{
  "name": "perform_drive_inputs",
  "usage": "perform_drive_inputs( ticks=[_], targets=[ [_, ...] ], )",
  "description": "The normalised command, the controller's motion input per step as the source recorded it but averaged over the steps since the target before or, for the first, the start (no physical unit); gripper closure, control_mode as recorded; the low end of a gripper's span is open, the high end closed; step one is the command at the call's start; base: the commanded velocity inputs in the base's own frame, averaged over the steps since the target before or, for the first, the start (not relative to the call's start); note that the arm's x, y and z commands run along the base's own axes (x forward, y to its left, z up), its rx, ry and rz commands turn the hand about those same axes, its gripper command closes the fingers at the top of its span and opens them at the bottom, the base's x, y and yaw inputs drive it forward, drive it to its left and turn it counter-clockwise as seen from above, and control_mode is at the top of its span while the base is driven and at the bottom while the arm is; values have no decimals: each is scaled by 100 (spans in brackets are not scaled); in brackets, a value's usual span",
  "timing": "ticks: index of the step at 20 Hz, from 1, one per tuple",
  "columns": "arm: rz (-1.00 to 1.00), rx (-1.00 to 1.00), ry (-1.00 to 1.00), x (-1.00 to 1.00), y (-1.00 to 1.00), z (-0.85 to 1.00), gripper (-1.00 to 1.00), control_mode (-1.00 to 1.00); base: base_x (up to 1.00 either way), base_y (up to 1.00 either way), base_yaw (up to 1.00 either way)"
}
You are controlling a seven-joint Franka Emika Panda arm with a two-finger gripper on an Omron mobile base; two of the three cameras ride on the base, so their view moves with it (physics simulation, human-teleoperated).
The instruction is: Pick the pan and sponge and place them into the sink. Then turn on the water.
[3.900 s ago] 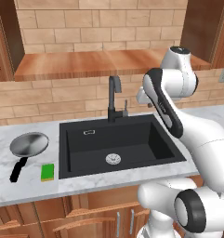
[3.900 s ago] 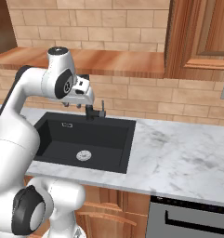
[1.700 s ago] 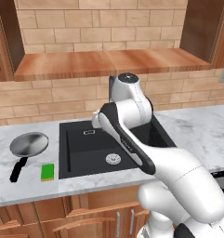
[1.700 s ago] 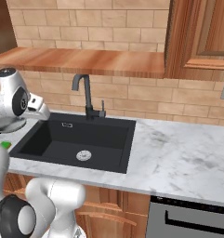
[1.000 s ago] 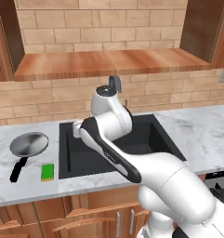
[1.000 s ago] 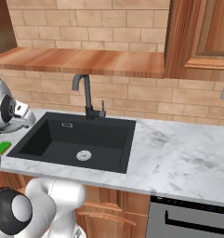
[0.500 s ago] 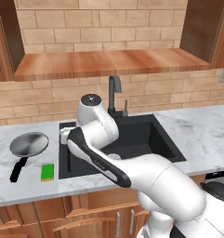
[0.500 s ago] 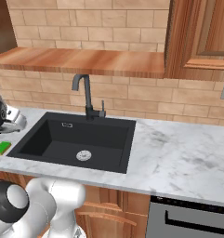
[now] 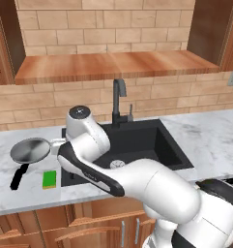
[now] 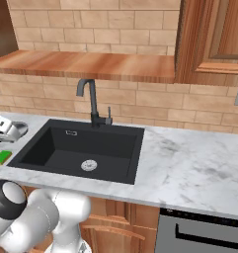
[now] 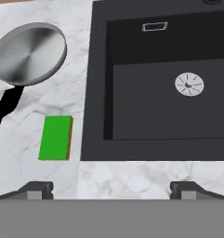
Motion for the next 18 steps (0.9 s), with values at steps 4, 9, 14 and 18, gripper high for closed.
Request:
perform_drive_inputs(
  ticks=[4,9,14,18],
  targets=[
    [-3,0,0,11,39,-13,-100,-100,0,0,0],
    [-3,0,0,9,39,-13,-100,-100,0,0,0],
    [-2,0,0,16,36,-17,-100,-100,0,0,0],
    [0,3,0,12,34,-18,-100,-100,0,0,0]
  ],
)
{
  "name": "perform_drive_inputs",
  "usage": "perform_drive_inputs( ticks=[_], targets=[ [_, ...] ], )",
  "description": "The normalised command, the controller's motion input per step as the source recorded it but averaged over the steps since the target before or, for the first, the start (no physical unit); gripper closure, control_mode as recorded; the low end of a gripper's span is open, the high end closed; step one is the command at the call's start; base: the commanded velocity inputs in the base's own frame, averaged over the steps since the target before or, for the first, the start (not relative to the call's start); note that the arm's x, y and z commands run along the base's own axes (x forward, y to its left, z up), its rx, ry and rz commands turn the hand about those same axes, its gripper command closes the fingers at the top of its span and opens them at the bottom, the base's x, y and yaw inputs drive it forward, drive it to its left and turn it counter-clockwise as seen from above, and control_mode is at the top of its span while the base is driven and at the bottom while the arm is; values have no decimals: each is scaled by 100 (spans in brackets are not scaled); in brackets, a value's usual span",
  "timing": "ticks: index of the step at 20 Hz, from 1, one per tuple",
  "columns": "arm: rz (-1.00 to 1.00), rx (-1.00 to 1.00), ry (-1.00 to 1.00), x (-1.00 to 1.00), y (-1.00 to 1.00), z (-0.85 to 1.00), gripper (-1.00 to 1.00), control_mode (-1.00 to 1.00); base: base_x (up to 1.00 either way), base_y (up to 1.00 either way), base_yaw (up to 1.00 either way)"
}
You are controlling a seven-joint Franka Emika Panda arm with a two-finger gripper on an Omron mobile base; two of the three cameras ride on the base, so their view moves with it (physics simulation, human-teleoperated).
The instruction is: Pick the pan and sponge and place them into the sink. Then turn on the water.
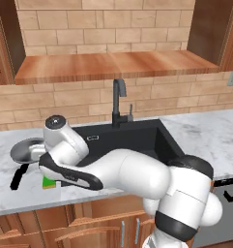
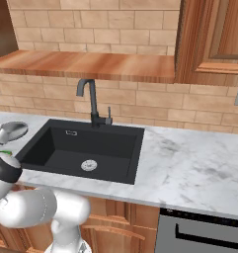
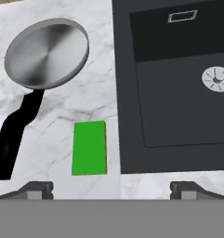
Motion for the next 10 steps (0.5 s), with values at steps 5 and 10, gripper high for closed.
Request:
perform_drive_inputs(
  ticks=[5,10],
  targets=[
    [0,5,0,7,33,-16,-100,-100,0,0,0],
    [0,6,0,7,32,-17,-100,-100,0,0,0]
  ],
)
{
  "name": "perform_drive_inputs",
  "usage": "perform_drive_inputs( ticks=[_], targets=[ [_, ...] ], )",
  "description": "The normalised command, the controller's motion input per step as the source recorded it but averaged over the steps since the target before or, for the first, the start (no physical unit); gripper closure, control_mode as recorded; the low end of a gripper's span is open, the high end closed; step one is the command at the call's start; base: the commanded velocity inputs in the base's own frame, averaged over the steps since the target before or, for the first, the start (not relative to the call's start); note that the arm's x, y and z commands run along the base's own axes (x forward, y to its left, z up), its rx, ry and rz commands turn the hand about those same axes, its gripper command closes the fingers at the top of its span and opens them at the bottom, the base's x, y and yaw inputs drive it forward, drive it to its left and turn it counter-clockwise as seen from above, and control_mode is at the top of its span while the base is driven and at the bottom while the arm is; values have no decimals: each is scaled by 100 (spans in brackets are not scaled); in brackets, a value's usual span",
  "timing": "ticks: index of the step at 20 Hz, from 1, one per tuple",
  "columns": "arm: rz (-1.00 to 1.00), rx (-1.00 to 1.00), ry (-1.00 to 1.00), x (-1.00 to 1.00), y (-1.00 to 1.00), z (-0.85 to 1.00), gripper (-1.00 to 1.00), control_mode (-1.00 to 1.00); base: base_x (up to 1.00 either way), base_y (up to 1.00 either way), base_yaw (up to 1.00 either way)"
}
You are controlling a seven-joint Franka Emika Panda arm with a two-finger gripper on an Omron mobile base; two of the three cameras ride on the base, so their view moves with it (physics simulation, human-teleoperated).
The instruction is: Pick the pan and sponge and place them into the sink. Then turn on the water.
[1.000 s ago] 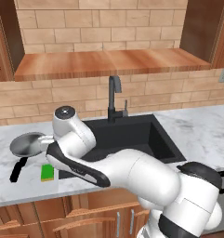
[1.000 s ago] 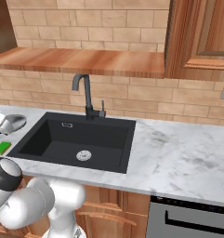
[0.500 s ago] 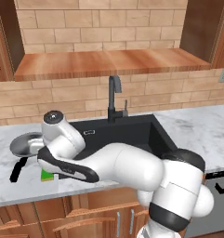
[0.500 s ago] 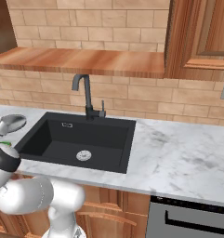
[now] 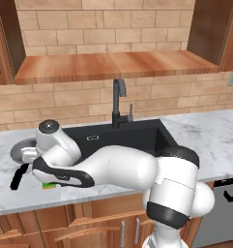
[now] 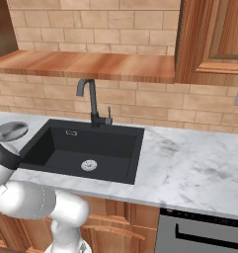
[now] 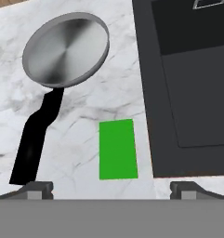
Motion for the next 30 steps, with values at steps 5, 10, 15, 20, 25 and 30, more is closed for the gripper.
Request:
perform_drive_inputs(
  ticks=[5,10,15,20,25,30],
  targets=[
    [0,3,0,12,33,-18,-100,-100,0,0,0],
    [0,0,0,18,30,-11,-100,-100,0,0,0],
    [0,0,0,28,30,-8,-100,-100,0,0,0],
    [0,0,3,31,35,-18,-100,-100,0,0,0],
    [0,0,5,29,34,-25,-100,-100,0,0,0],
    [0,0,3,21,34,-21,-100,-100,0,0,0]
  ],
)
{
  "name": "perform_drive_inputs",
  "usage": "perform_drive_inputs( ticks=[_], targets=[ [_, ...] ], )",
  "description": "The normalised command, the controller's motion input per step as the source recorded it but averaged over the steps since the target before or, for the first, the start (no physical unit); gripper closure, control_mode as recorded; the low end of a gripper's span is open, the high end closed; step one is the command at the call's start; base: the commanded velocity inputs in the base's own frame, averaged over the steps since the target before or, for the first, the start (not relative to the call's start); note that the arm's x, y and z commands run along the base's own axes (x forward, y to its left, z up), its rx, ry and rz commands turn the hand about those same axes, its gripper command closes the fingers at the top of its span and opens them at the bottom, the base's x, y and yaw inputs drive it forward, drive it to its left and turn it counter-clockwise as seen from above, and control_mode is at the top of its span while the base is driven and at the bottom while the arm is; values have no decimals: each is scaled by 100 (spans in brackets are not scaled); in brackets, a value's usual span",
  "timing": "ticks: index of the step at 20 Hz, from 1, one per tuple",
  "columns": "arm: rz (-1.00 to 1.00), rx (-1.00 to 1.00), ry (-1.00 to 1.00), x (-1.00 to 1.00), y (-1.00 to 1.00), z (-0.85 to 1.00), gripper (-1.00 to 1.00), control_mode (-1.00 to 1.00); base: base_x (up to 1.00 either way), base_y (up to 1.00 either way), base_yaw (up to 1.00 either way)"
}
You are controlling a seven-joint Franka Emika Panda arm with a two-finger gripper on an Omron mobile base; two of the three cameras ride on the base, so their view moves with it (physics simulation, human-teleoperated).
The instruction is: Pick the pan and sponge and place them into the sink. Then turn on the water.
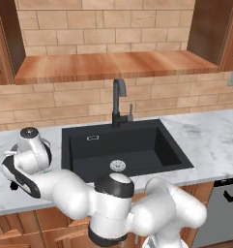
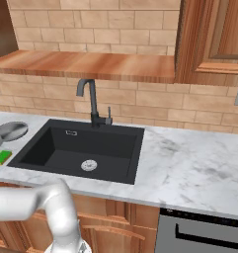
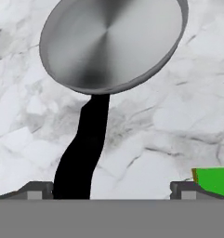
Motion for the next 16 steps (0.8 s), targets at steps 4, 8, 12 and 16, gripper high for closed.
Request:
perform_drive_inputs(
  ticks=[4,8,12,16],
  targets=[
    [0,0,2,14,36,-21,-100,-100,0,0,0],
    [0,0,2,1,36,-34,-100,-100,0,0,0],
    [0,-1,1,0,27,-39,-100,-100,0,0,0],
    [0,0,1,5,16,-35,100,-100,0,0,0]
  ],
)
